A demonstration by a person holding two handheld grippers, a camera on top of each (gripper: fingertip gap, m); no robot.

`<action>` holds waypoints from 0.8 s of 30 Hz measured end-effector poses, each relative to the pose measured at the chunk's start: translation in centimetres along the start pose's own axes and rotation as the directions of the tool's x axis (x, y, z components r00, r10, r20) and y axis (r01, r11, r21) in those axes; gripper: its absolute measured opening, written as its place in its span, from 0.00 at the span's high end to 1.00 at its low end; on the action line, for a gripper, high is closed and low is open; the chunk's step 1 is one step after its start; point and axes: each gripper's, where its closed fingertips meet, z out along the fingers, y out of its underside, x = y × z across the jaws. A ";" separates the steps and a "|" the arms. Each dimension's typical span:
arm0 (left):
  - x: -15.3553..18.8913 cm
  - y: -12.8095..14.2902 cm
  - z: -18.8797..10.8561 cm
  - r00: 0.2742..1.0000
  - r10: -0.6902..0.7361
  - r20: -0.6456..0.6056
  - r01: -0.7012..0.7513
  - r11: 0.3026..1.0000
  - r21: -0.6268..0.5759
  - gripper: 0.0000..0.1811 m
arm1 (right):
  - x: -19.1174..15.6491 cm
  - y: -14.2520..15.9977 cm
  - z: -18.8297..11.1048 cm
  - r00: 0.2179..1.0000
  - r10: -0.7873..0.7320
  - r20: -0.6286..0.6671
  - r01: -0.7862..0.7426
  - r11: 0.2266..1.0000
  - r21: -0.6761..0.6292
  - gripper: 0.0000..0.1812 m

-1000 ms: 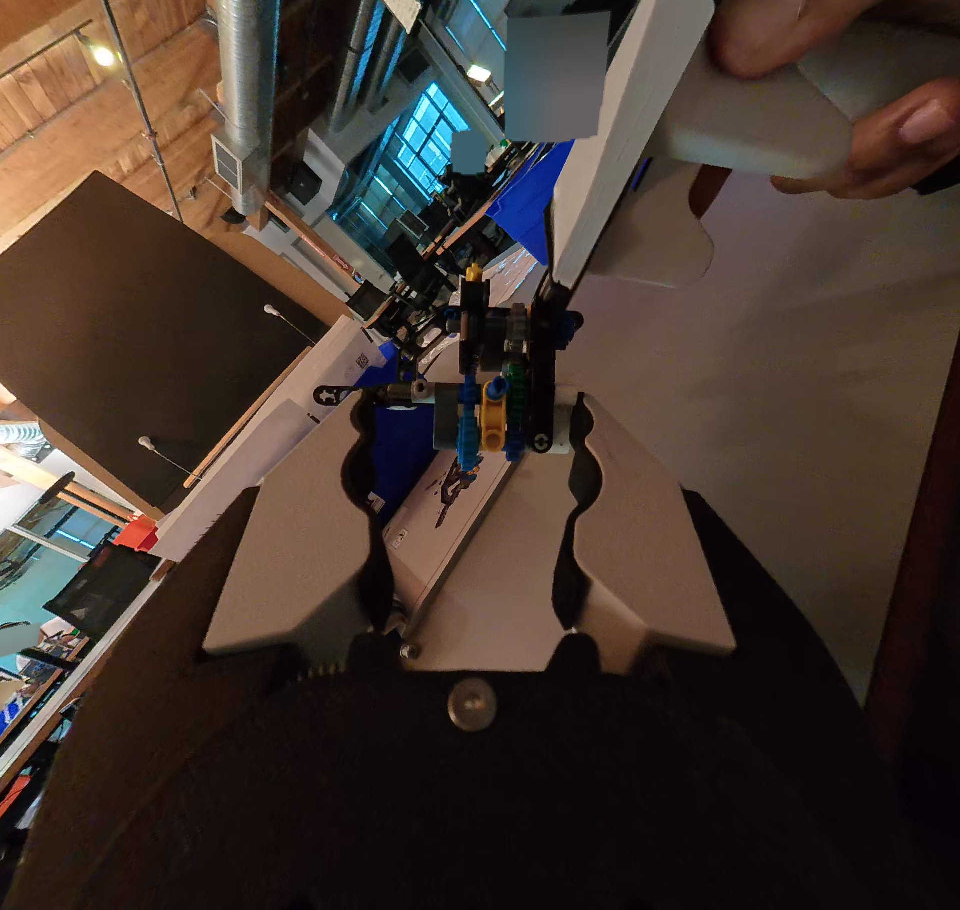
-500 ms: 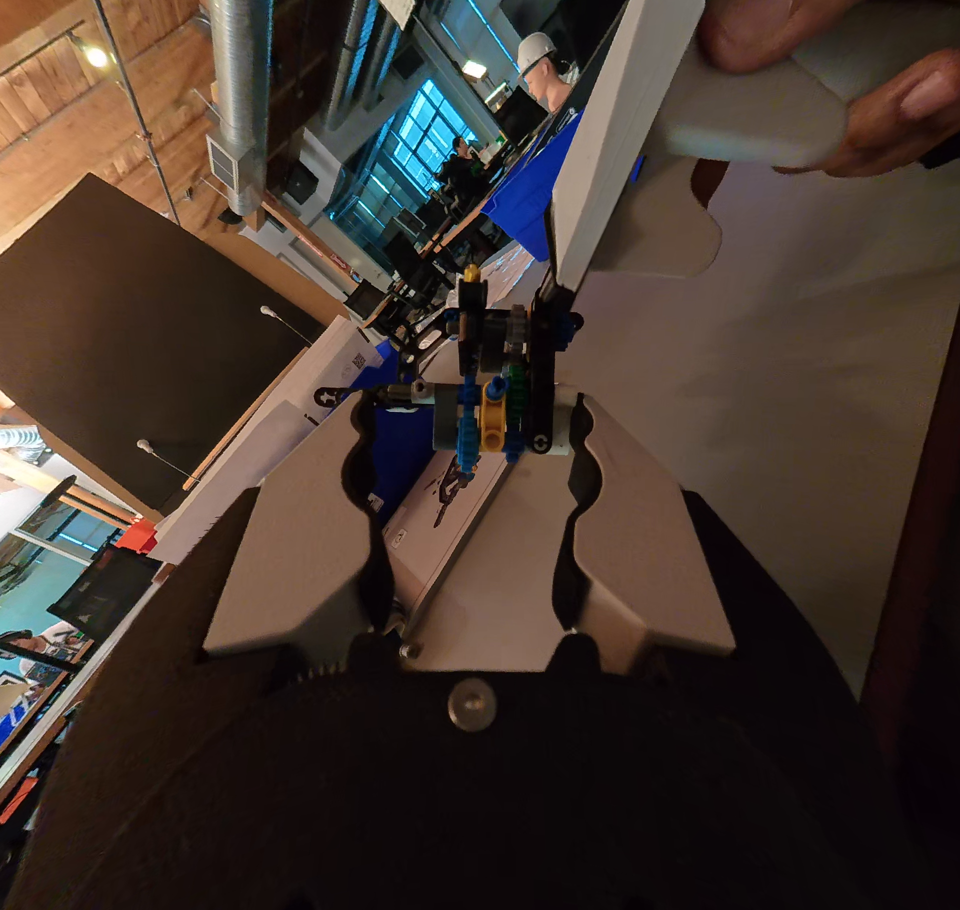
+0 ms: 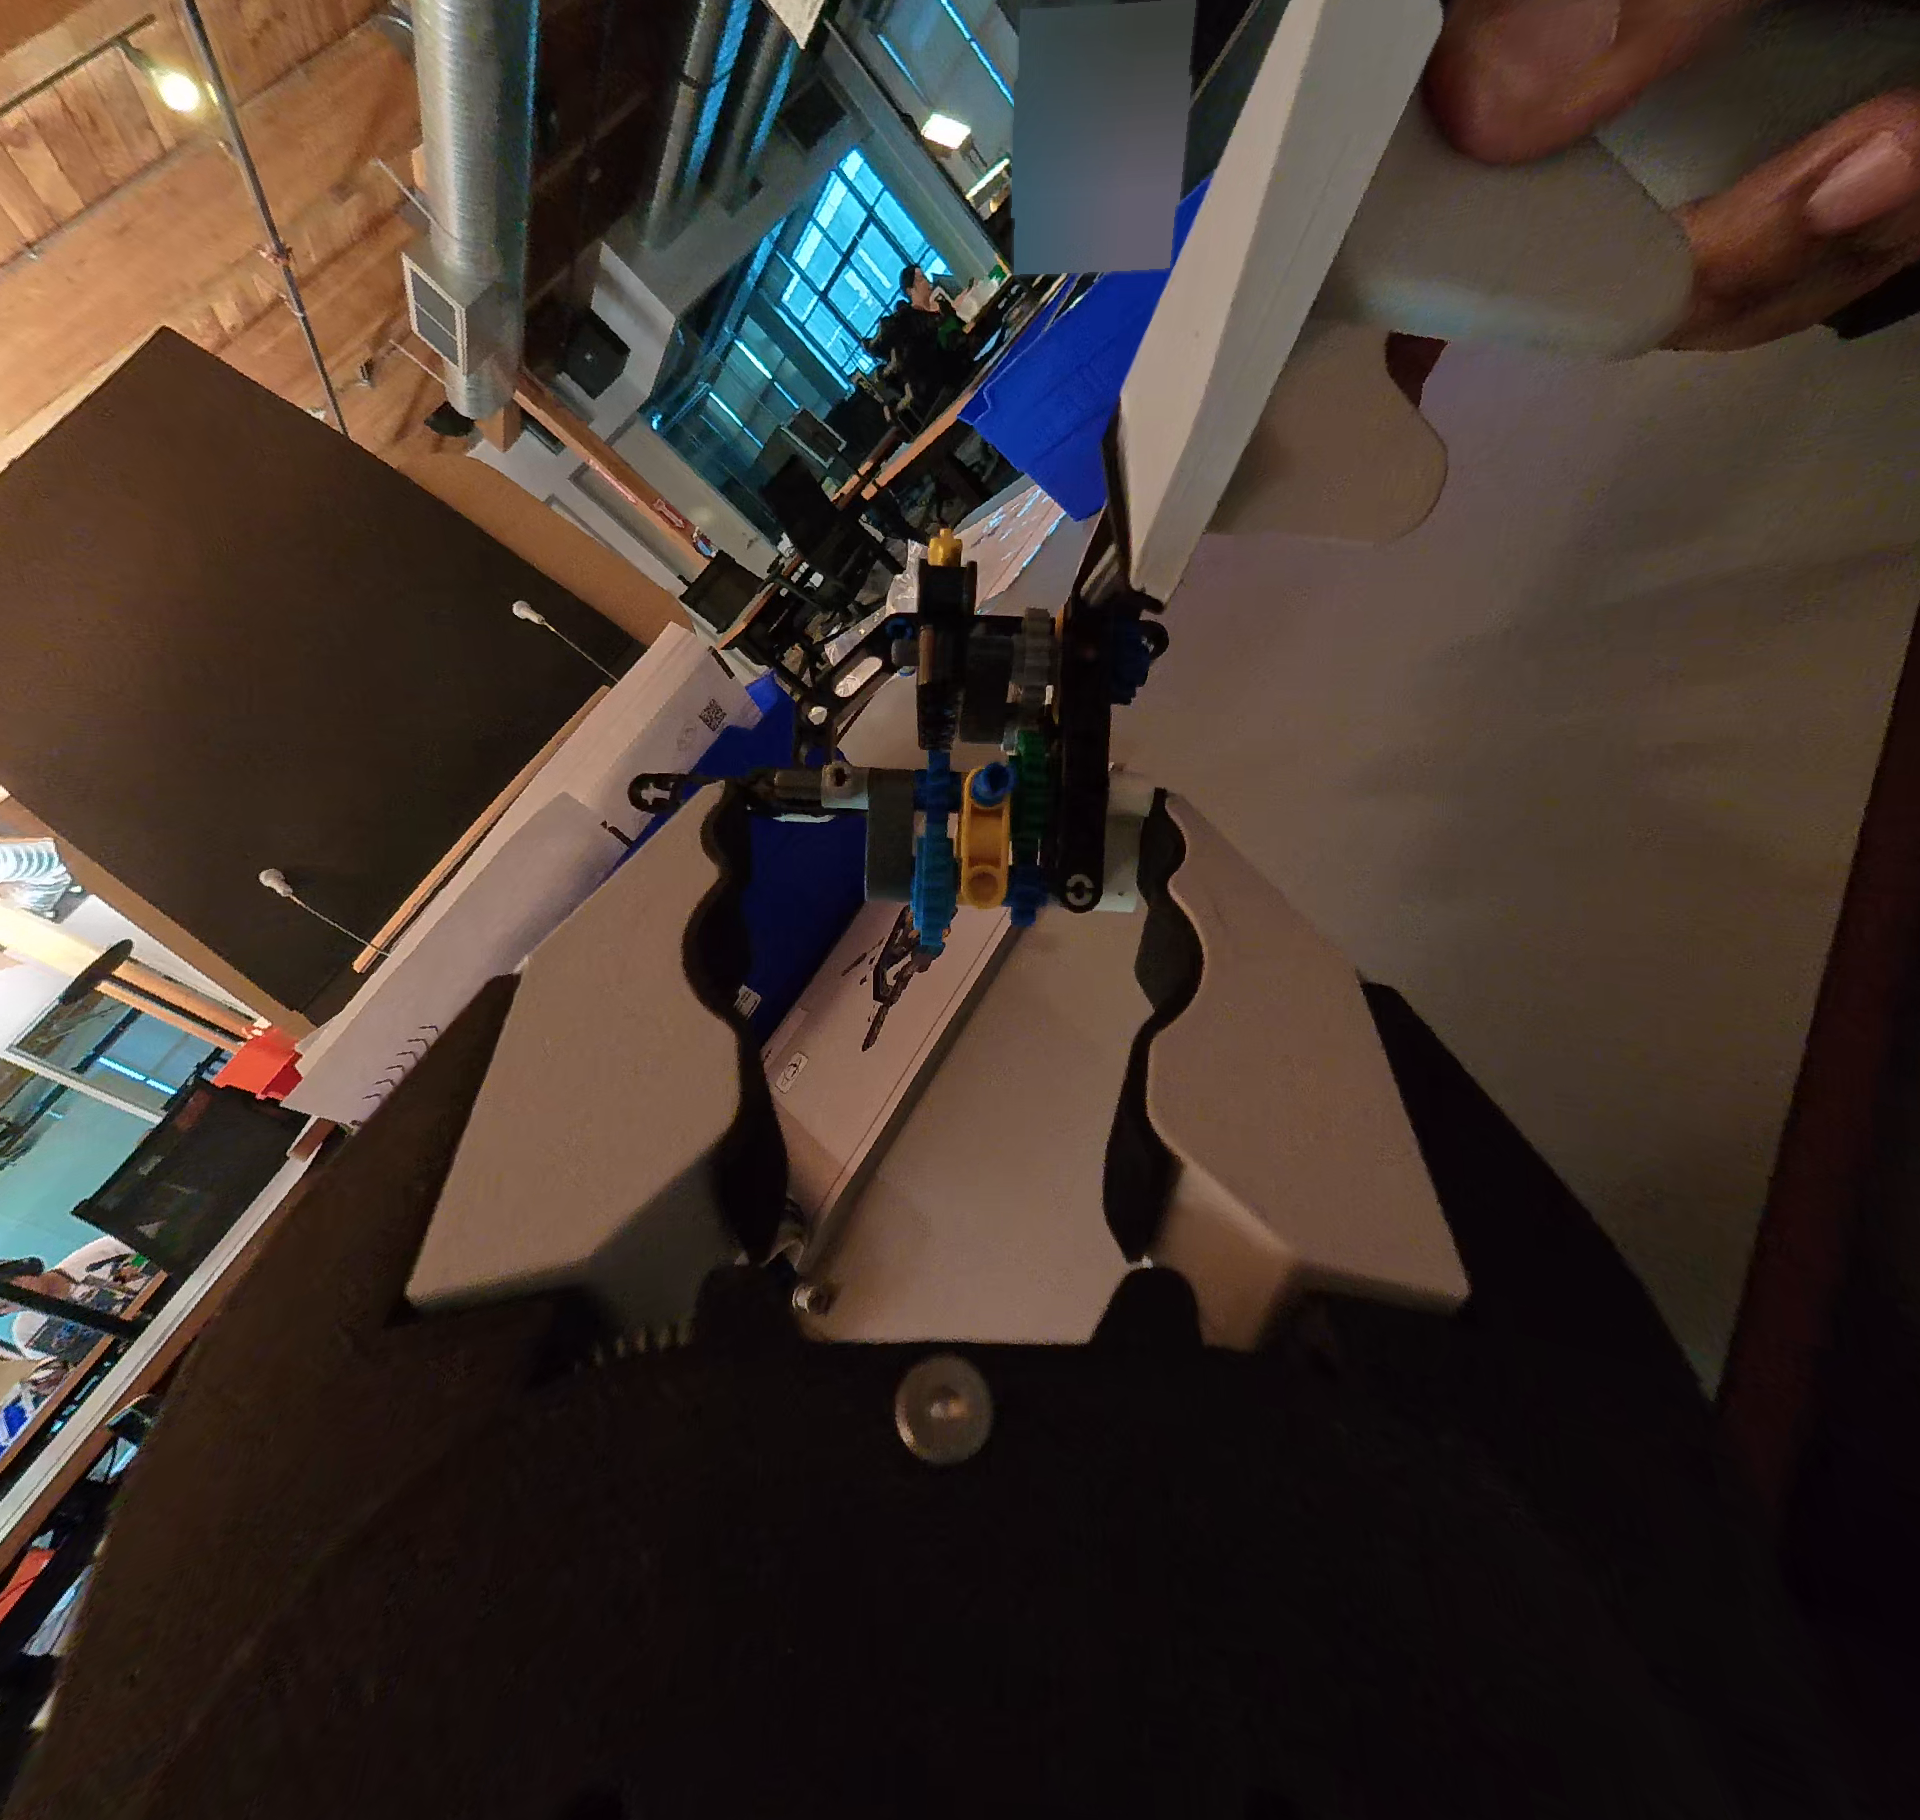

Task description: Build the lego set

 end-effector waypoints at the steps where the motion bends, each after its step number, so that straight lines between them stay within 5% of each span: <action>1: 0.0 0.0 0.0 1.000 -0.001 0.002 0.001 1.000 0.000 0.60 | 0.0 0.0 0.0 1.000 -0.004 -0.005 0.004 1.000 -0.001 0.64; 17: -1.2 -0.2 0.0 0.998 -0.017 0.055 0.016 1.000 0.023 0.60 | -0.1 -1.4 0.2 0.997 -0.068 -0.037 0.072 0.990 0.119 0.63; 20: -1.6 -0.1 -0.1 0.997 -0.055 0.061 0.053 0.998 0.031 0.59 | -0.1 -2.7 -0.2 0.995 -0.082 -0.062 0.093 0.971 0.221 0.47; 24: -2.8 -0.5 -0.2 0.982 -0.179 0.064 0.175 0.982 0.064 0.59 | -0.1 -4.6 -1.5 0.985 -0.130 -0.114 0.162 0.920 0.358 0.43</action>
